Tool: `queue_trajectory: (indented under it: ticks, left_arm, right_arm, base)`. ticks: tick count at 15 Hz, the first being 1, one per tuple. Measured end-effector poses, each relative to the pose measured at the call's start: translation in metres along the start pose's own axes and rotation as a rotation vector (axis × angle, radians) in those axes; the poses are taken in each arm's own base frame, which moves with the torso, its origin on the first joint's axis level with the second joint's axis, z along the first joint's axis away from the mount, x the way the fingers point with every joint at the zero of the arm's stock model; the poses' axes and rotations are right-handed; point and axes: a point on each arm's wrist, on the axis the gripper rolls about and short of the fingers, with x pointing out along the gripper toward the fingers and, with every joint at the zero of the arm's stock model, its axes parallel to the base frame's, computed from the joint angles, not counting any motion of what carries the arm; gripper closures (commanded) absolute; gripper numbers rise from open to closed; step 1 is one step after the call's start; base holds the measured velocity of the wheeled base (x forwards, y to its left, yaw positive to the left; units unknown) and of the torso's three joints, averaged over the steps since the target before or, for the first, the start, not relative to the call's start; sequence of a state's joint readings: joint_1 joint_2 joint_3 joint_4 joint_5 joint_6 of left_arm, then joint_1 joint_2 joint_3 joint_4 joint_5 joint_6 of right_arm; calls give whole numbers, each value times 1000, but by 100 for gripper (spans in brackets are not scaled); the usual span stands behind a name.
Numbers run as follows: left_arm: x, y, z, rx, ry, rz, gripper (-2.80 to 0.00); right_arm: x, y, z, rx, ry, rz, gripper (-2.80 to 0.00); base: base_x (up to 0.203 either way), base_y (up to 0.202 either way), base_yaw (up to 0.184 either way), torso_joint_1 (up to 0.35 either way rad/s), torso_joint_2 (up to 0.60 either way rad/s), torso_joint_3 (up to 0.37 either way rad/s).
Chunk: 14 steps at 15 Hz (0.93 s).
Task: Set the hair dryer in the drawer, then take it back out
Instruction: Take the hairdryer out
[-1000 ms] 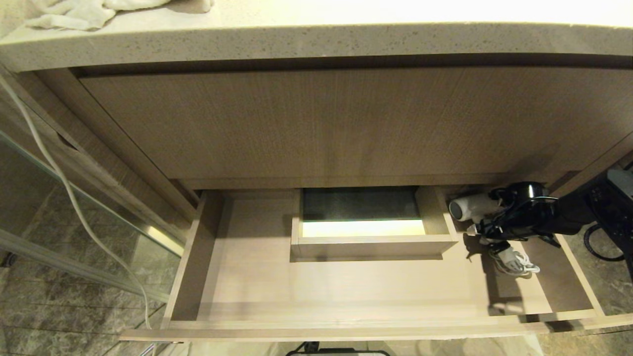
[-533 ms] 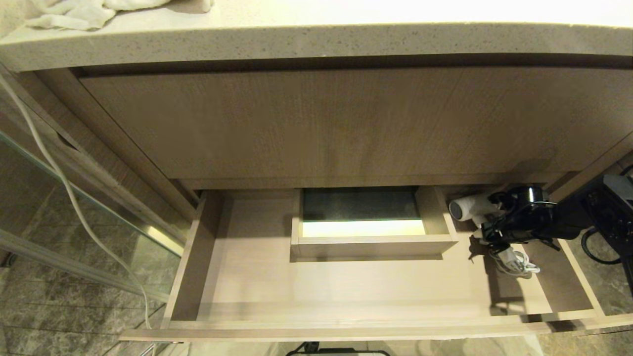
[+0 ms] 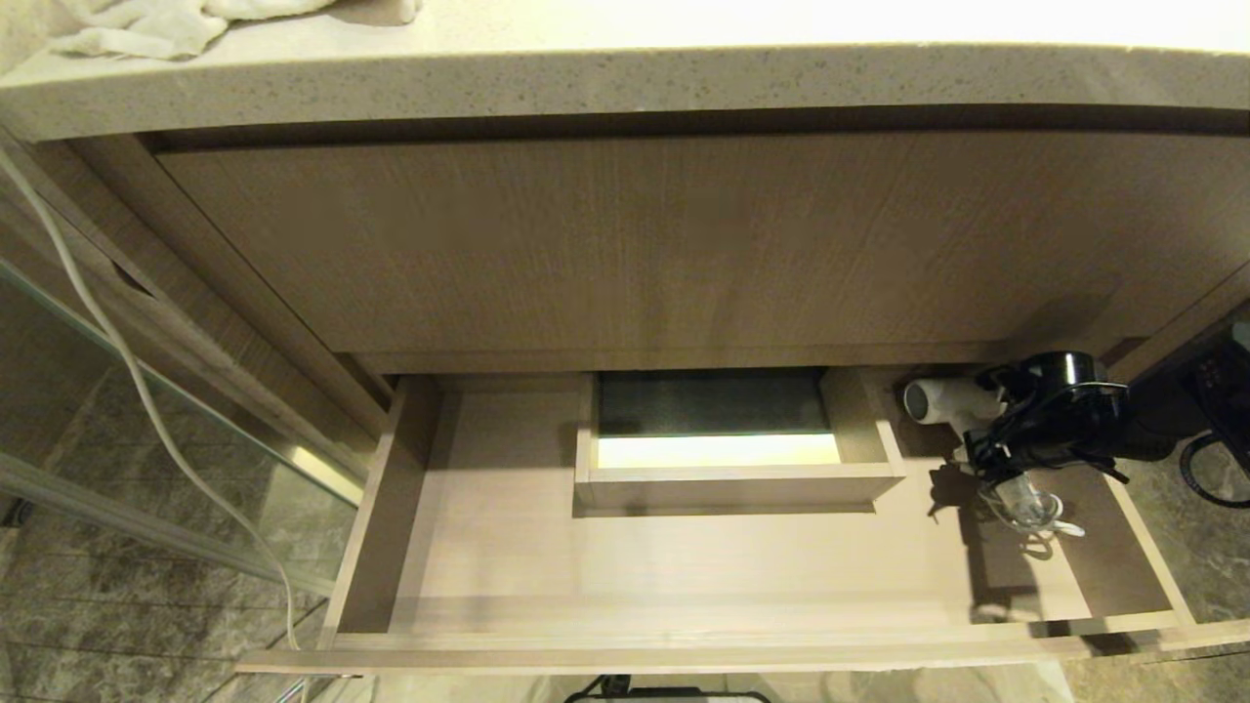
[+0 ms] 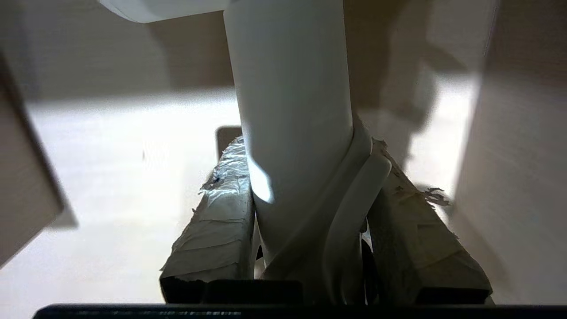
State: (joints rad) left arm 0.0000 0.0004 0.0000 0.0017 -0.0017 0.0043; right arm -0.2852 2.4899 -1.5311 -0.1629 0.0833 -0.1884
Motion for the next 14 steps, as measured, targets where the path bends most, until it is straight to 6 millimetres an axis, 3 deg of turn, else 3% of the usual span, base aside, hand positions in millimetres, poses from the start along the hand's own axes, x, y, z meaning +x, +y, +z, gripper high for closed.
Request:
queue_trajectory:
  ticks: [8, 14]
  left_arm:
    - [0, 0, 0, 0, 0, 0, 0]
    - [0, 0, 0, 0, 0, 0, 0]
  right_arm:
    - [-65, 1, 5, -24, 4, -7, 0]
    - [-132, 3, 2, -119, -5, -26, 0]
  base:
    - [0, 0, 0, 0, 0, 0]
    - [0, 0, 0, 0, 0, 0]
